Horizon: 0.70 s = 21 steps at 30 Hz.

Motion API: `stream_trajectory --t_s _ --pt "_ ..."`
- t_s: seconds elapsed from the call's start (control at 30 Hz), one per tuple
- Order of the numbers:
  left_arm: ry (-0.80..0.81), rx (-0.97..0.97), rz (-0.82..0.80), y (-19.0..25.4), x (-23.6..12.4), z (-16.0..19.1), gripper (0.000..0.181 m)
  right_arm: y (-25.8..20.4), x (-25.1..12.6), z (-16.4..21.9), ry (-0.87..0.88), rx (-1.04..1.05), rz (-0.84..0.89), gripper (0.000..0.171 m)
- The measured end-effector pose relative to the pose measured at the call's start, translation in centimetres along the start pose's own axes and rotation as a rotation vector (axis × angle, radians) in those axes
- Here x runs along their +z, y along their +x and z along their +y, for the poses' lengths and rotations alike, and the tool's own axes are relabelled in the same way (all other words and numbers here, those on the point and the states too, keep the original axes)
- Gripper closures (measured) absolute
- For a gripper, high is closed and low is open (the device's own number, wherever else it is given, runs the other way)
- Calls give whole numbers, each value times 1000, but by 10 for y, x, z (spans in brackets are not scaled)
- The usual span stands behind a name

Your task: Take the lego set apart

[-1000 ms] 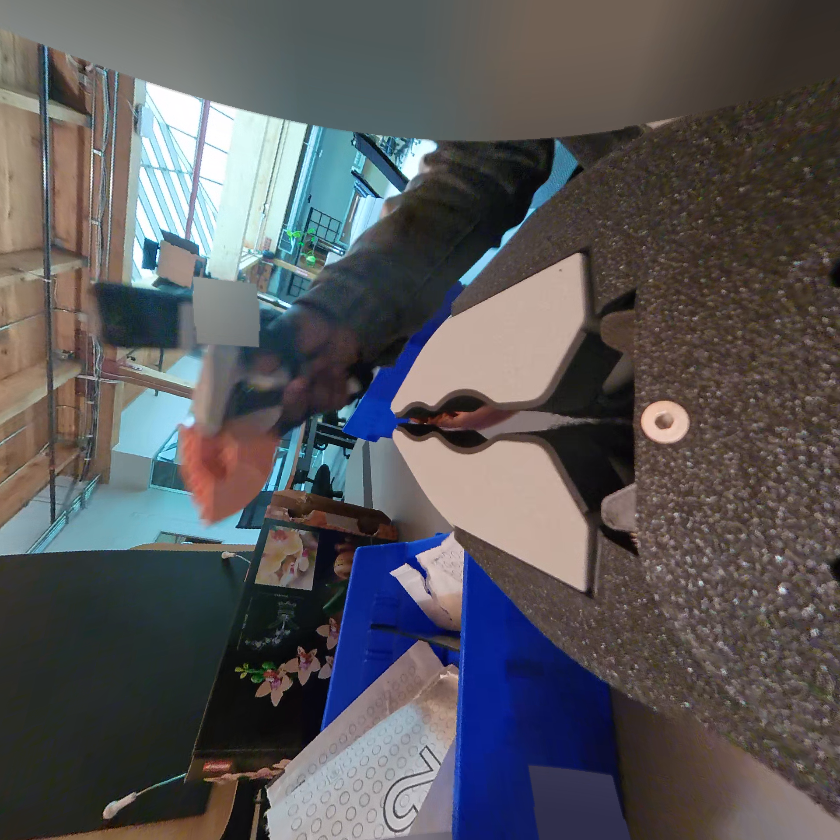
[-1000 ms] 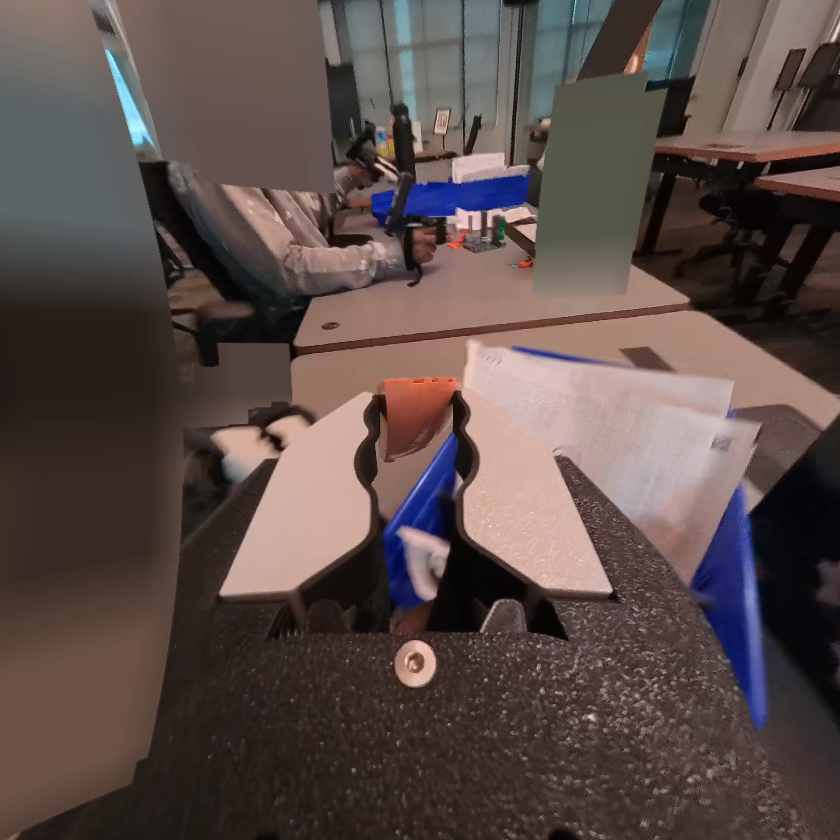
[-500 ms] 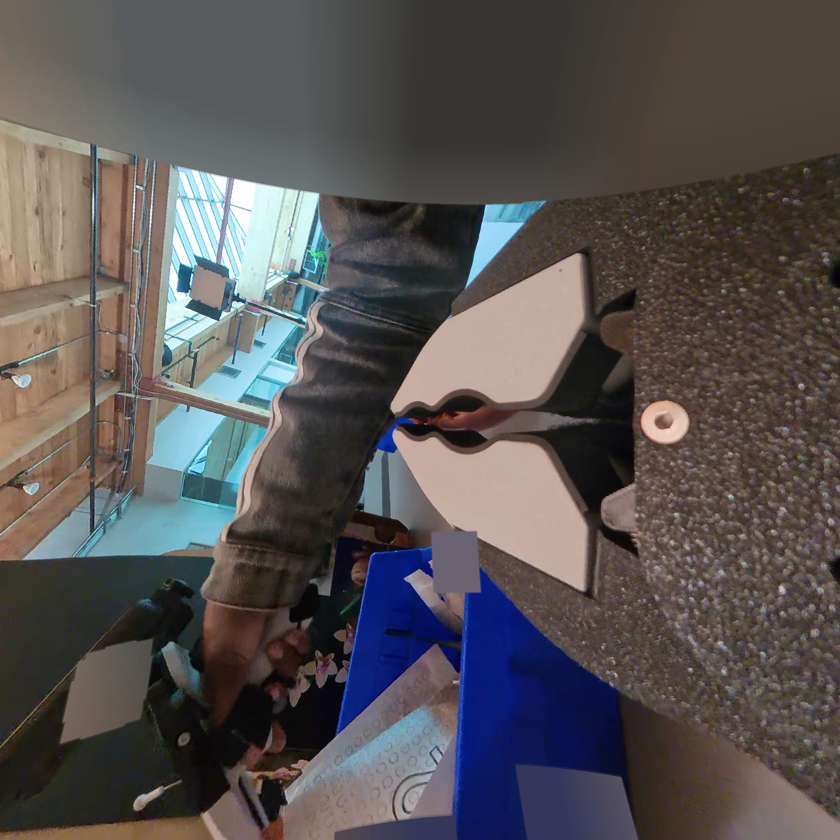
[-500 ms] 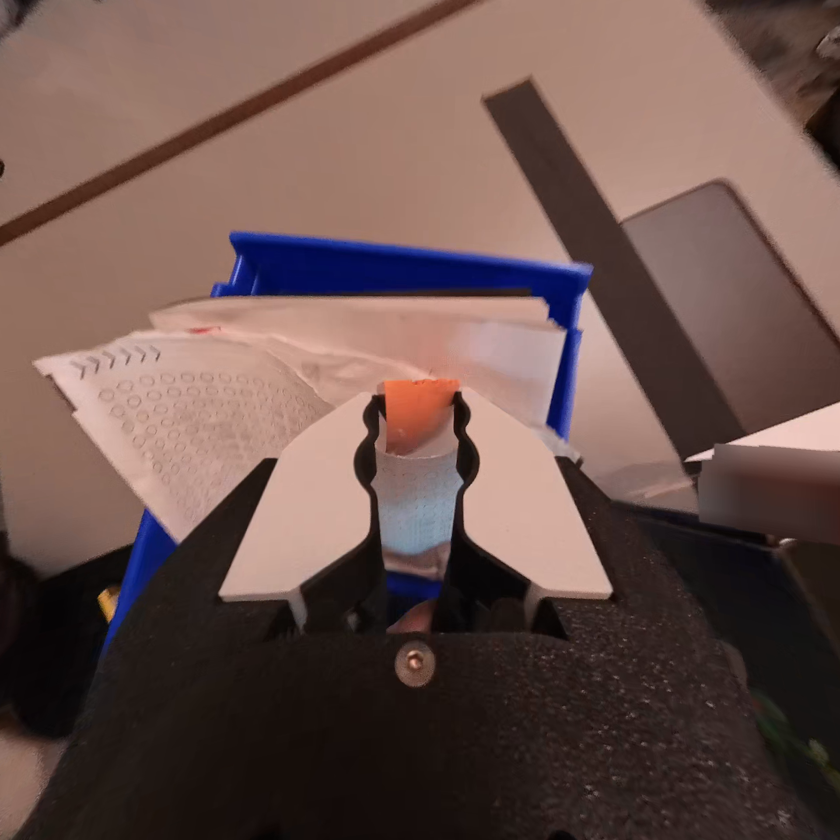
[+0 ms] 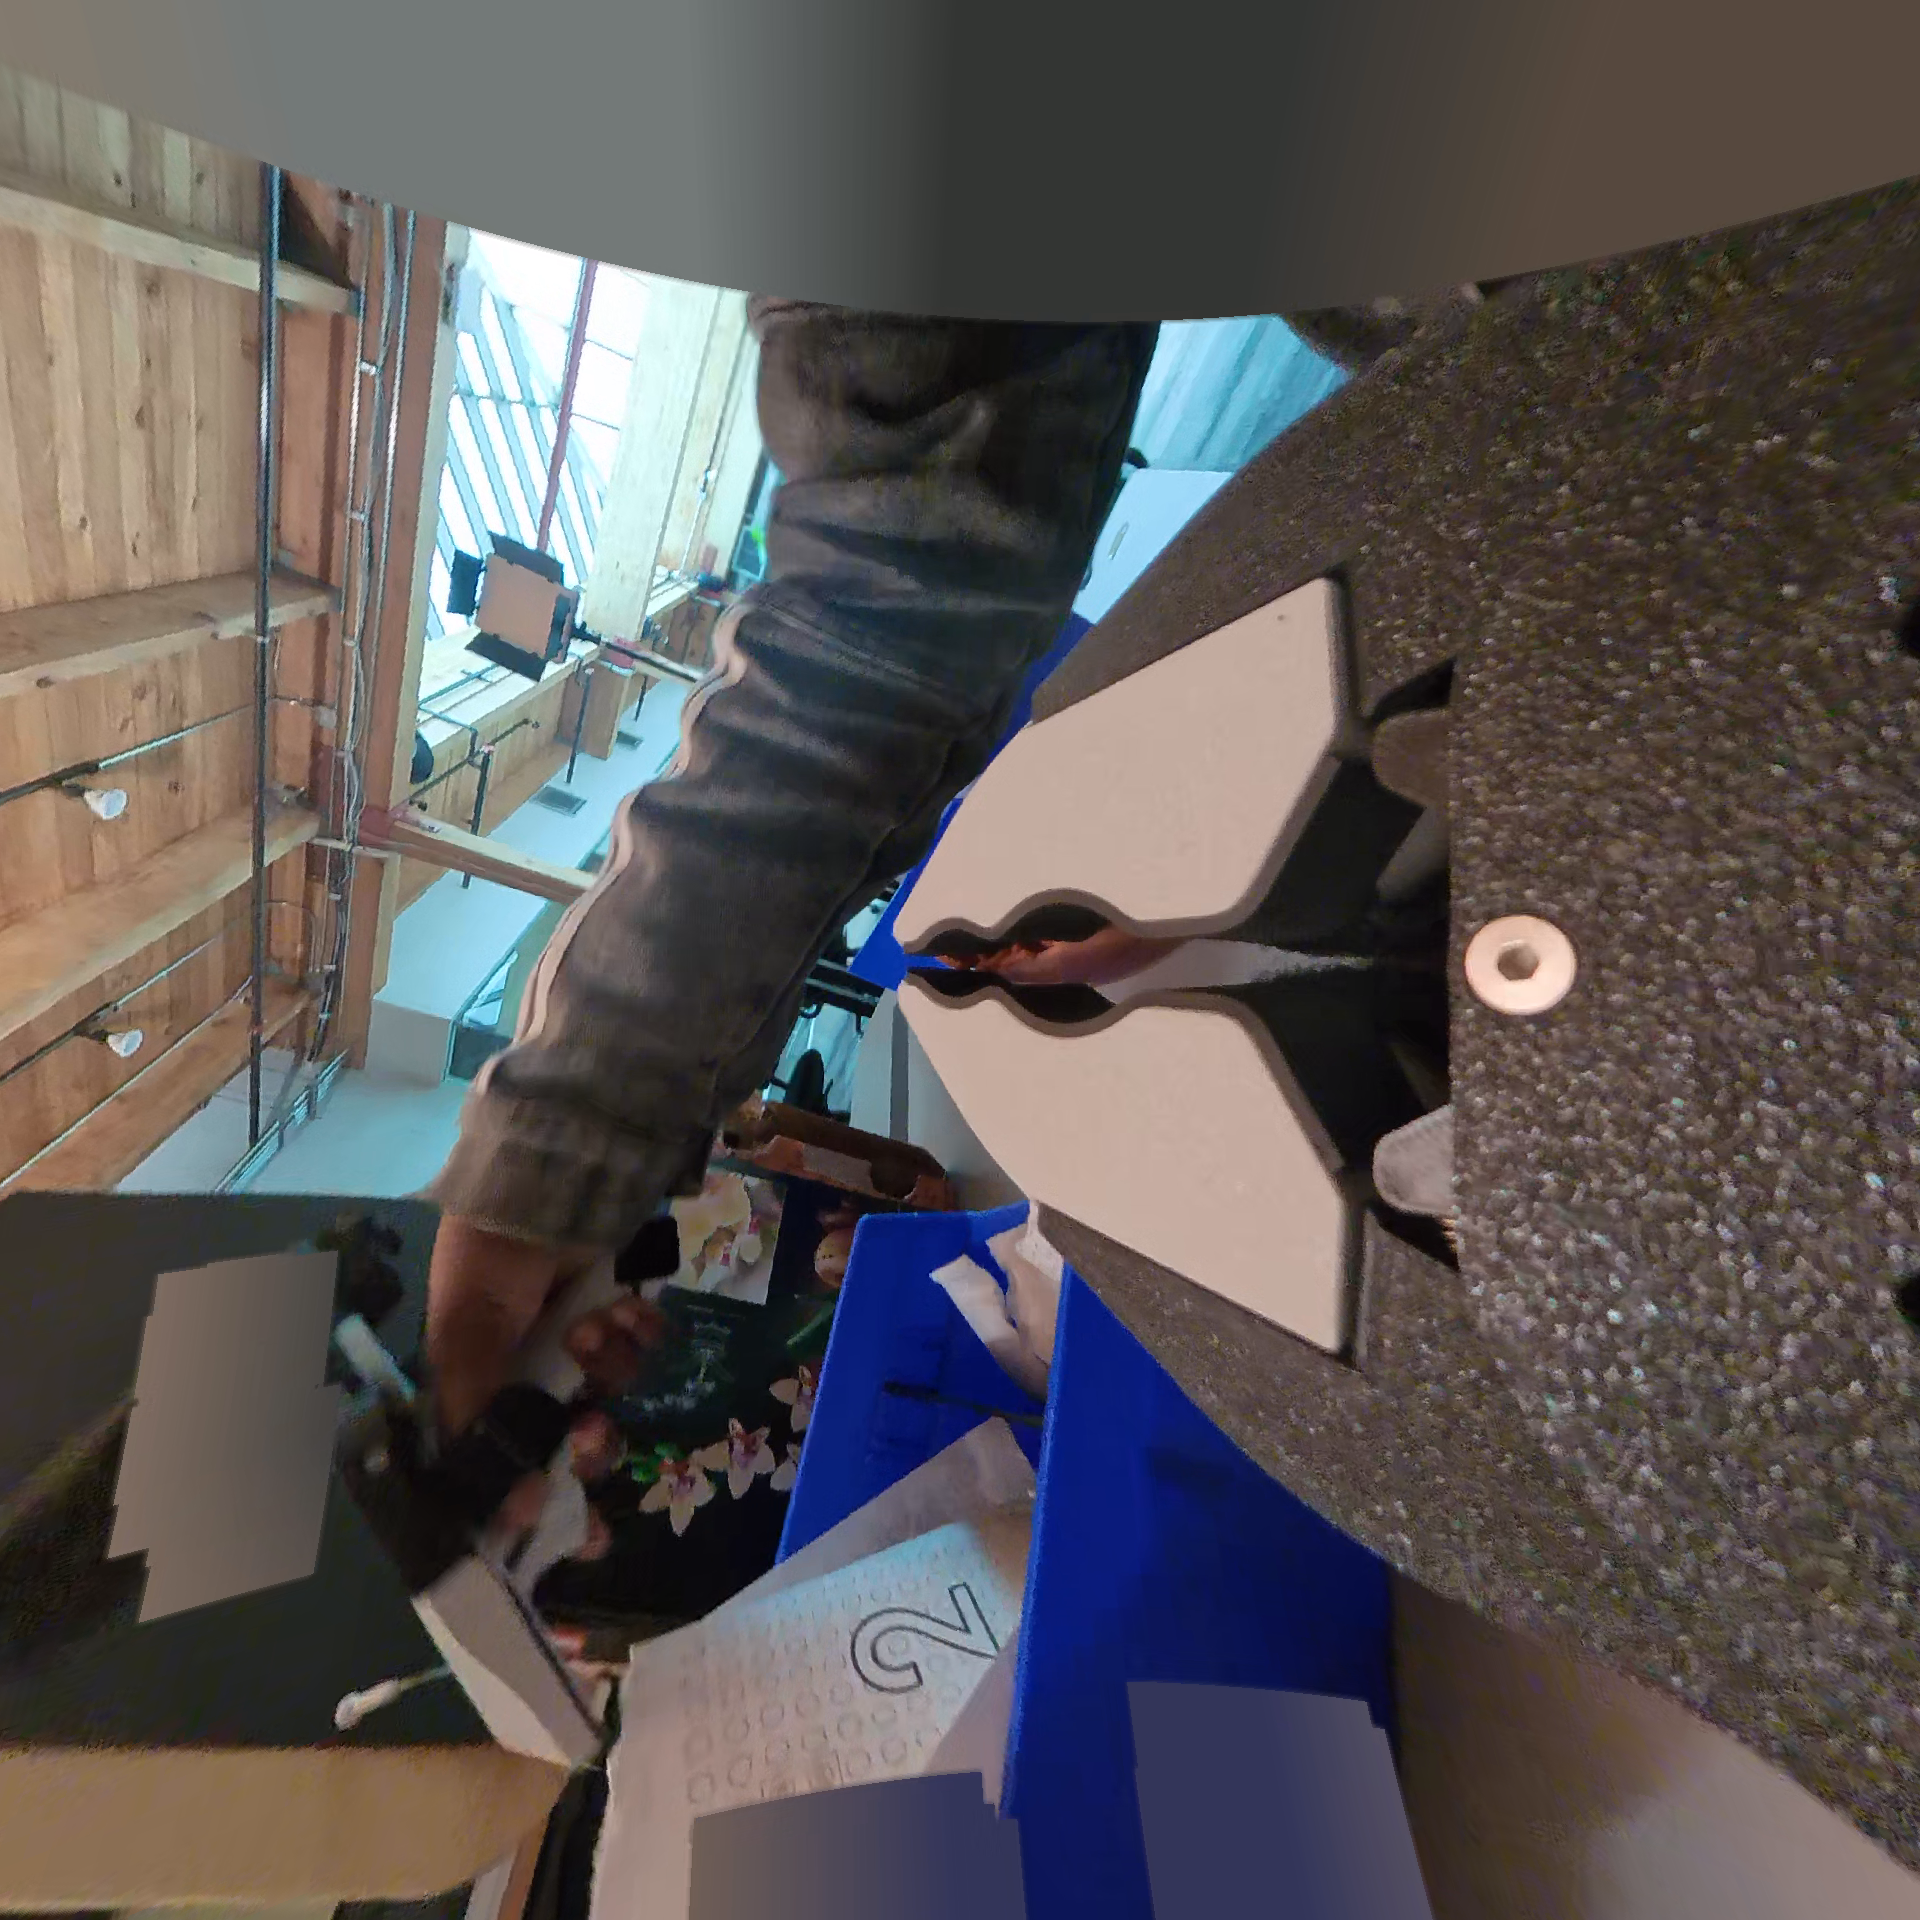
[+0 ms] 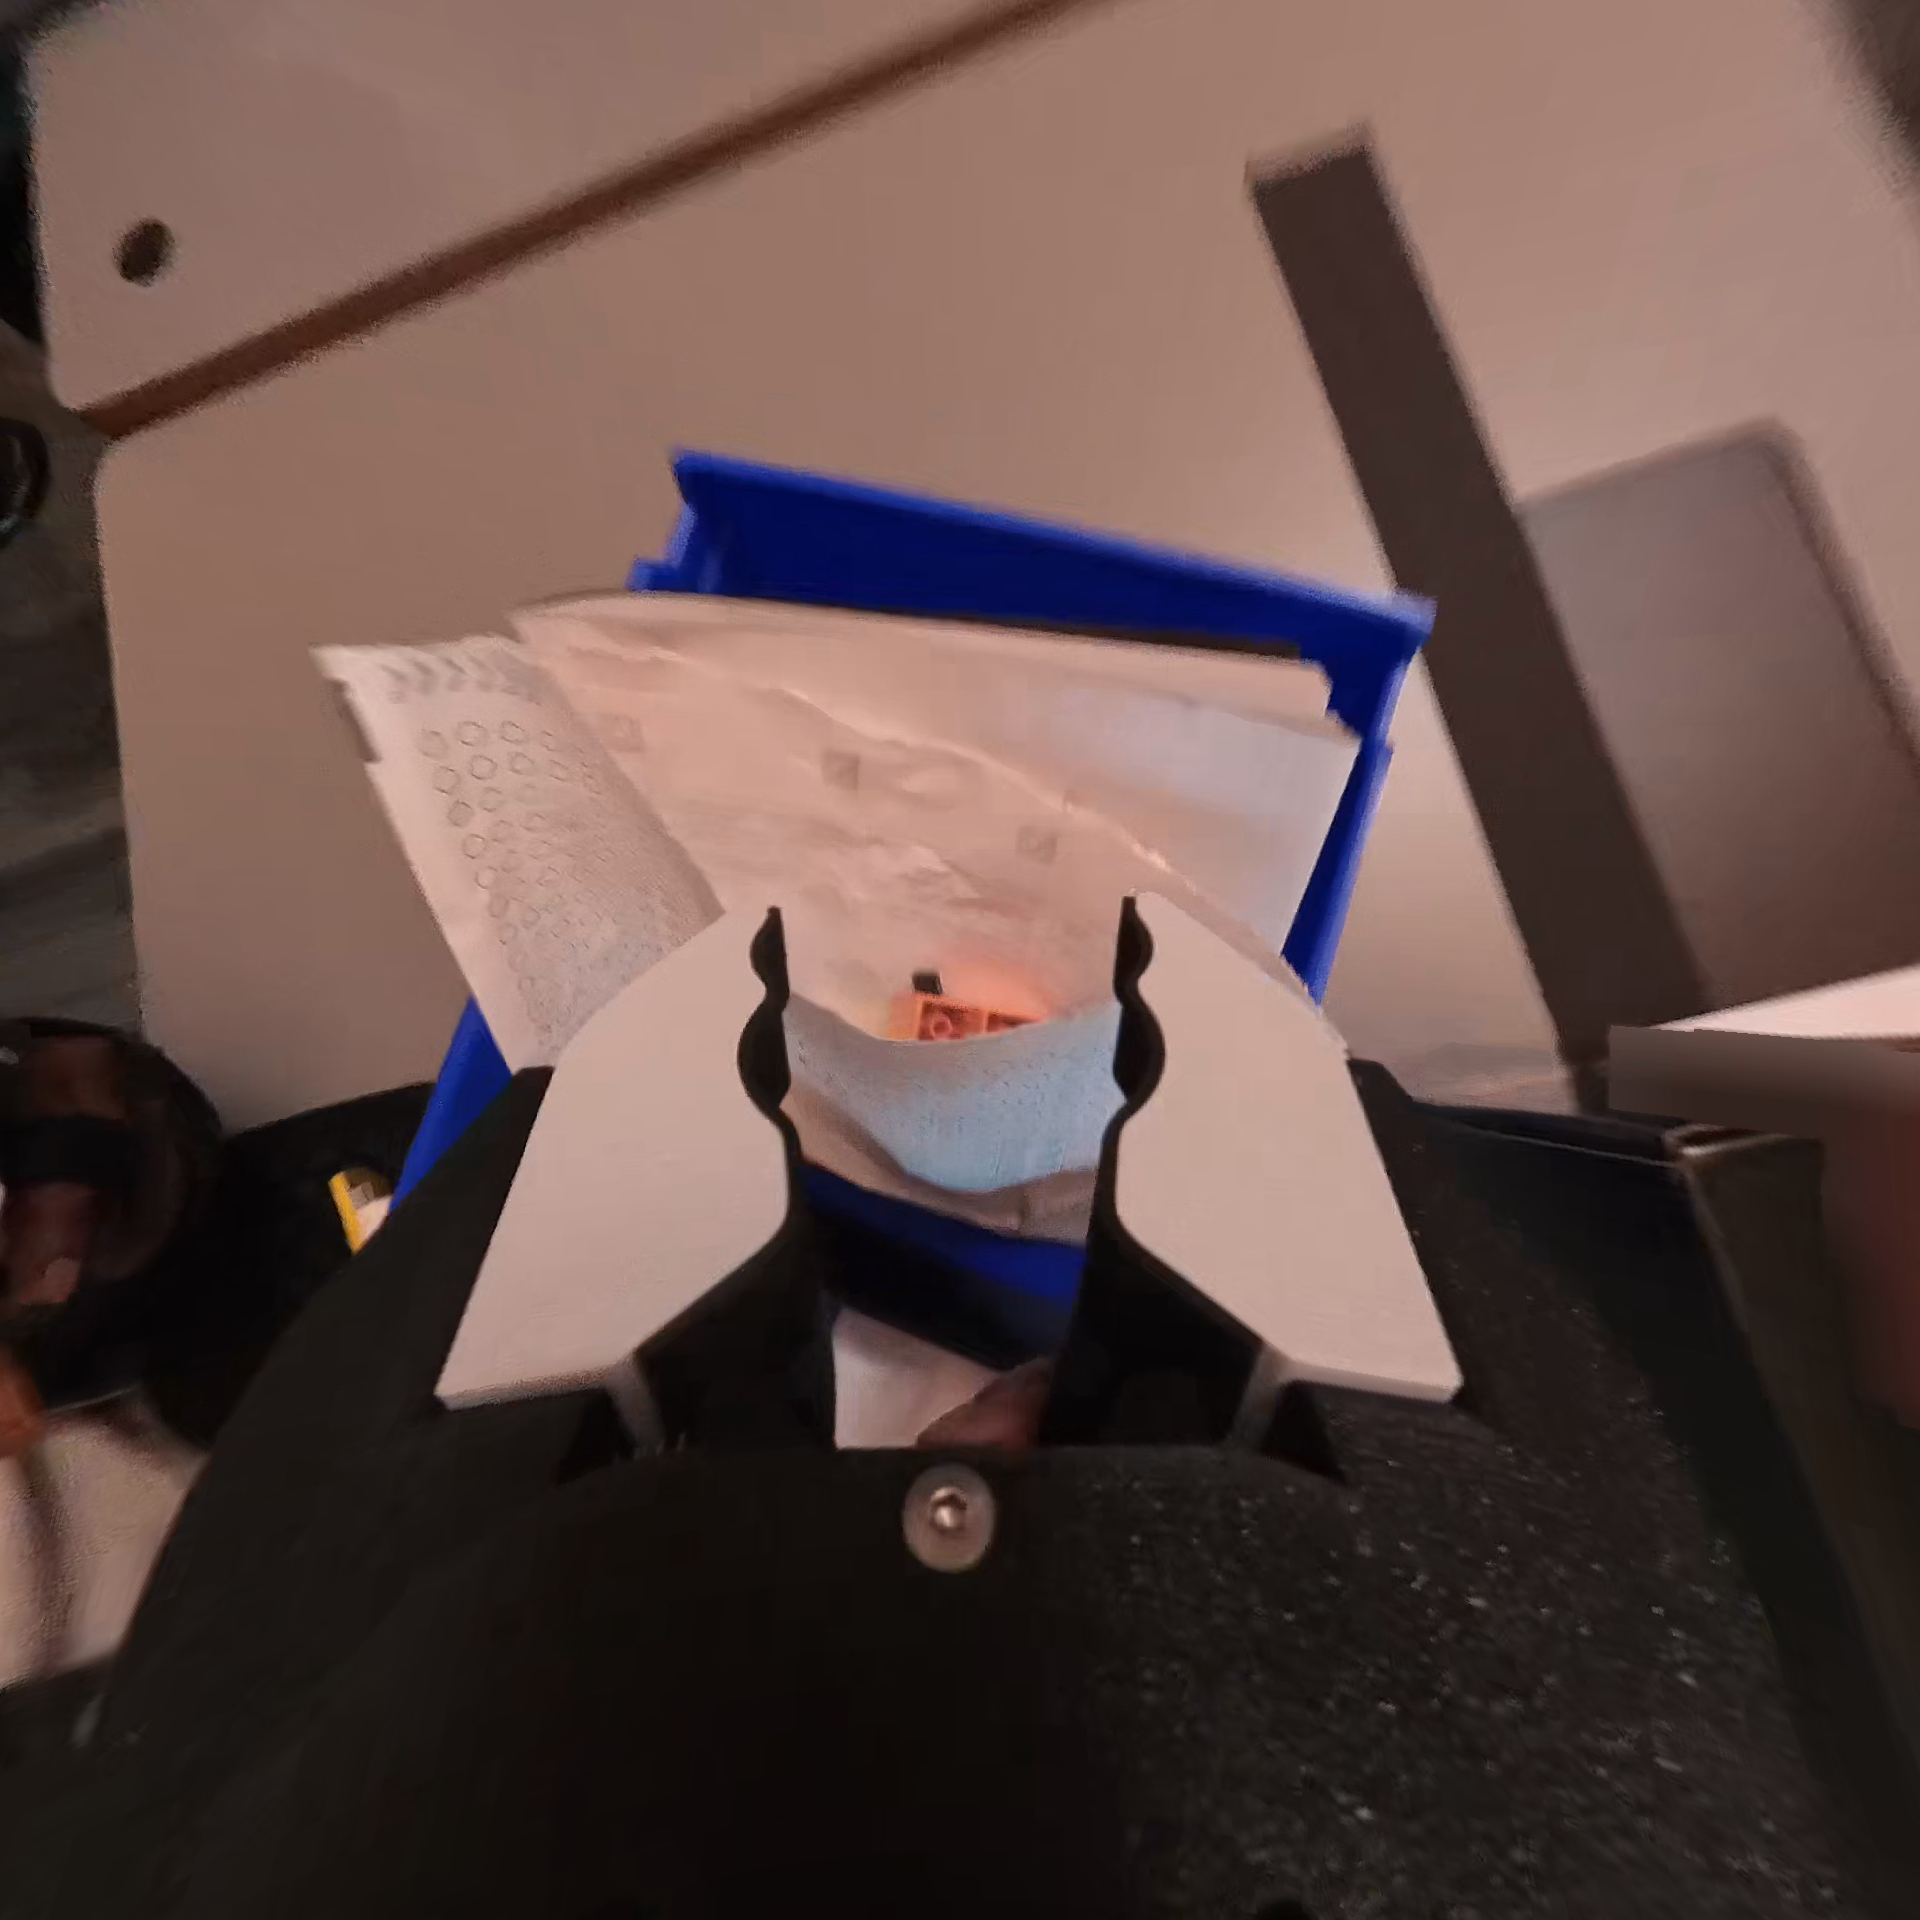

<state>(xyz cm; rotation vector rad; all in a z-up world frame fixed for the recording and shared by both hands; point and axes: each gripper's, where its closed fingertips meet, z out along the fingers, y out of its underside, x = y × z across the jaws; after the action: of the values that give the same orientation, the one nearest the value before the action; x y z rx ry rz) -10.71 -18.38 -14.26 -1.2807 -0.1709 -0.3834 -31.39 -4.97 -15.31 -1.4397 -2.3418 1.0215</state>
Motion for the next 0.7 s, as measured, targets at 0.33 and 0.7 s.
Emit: stream_trajectory --t_s 0.33,0.7 --pt "124 -129 -66 -18 -7 -14 180 -219 -61 94 396 -417 -412 107" --pt "76 -134 -12 6 14 -4 180 -242 -63 123 500 -593 -245 155"
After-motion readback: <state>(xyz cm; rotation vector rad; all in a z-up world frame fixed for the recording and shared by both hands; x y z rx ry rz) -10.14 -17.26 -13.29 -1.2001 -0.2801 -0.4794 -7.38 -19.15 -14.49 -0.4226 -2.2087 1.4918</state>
